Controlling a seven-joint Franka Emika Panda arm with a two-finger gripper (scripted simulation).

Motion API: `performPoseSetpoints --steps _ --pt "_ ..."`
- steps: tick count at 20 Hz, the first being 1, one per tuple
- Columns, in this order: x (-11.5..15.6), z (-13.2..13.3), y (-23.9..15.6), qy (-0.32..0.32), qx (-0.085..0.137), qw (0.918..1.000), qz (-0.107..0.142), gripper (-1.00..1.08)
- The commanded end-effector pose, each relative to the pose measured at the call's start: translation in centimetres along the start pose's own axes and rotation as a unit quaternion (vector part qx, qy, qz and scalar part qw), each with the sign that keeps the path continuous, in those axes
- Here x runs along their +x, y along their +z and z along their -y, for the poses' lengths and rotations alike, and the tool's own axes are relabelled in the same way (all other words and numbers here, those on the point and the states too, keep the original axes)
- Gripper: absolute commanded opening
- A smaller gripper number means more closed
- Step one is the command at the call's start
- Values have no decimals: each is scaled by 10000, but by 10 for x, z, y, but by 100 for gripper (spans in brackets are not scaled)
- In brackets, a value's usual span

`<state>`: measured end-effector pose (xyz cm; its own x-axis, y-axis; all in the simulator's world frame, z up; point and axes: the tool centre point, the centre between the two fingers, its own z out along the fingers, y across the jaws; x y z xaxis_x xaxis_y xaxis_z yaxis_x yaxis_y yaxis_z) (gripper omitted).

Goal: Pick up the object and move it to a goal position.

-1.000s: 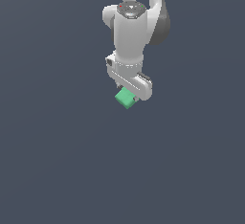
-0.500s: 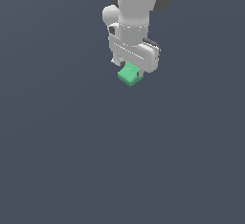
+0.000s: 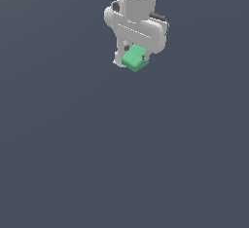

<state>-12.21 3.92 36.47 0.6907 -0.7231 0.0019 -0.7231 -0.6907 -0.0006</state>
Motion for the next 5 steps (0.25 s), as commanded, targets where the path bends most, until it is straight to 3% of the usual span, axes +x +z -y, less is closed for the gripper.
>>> performPoseSetpoints --steps 1,5 --pt "-3 -2 -7 1 -5 10000 3 -100" --pt "-4 -2 -9 -2 -3 10000 9 -100"
